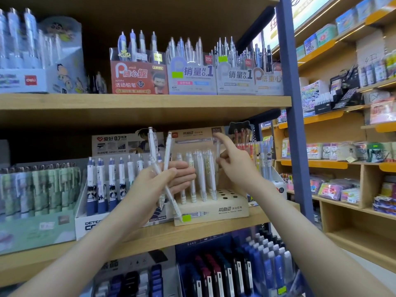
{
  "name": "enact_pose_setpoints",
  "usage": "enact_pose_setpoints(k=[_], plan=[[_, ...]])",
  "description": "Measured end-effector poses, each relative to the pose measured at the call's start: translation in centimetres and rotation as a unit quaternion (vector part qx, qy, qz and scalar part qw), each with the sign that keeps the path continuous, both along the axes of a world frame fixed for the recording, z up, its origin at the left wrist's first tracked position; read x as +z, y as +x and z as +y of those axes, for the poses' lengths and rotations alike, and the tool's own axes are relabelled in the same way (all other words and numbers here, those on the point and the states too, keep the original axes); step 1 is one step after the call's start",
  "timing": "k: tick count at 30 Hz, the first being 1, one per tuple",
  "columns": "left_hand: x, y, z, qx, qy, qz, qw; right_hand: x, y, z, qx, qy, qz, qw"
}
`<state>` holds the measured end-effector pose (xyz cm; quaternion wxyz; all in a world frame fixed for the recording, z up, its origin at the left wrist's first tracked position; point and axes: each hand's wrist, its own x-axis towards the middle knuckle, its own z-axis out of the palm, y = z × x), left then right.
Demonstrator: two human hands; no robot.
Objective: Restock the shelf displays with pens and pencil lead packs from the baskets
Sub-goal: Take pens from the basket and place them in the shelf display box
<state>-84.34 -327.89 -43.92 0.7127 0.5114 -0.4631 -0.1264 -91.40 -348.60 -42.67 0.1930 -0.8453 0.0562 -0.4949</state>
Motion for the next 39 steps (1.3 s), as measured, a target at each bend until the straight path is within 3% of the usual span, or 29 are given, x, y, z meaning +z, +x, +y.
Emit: enact_pose_setpoints(k=[5, 11, 18, 29, 32, 35, 37, 39], plan=[[0.0, -0.3, -0.2, -0.001, 0.005, -0.005, 1.0, -0.4, 0.2, -0.1, -0.015, -0.029, 0.036, 0.999], [0.1, -0.3, -0.1, -0.004, 0.004, 0.0, 1.0, -0.4, 0.2, -0.1, -0.02, -0.075, 0.018, 0.997], [0.3, -0.4, -0.2, 0.0, 0.006, -0.011, 1.0, 1.1, 1.1, -0.6, -0.004, 0.025, 0.003, 1.0], [0.1, -0.7, -0.6, -0.001, 0.017, -0.014, 1.0, 1.2, 1.3, -0.9, -0.019, -0.036, 0.104, 0.994], [0.0, -1.2, -0.6, -0.022, 0.041, -0.015, 0.999, 1.2, 0.2, -0.1, -0.033, -0.023, 0.05, 0.998], [0.0, -1.9, -0.7, -0.049, 0.069, -0.029, 0.996, 1.4, -2.4, 2.4, 0.062, 0.056, -0.101, 0.991], [0.0, -2.6, -1.0, -0.068, 0.088, -0.041, 0.993, 1.3, -4.4, 4.6, 0.156, 0.079, -0.069, 0.982], [-0.1, -3.2, -1.4, -0.086, 0.105, -0.061, 0.989, 0.7, -5.6, 6.3, 0.204, 0.085, 0.031, 0.975]])
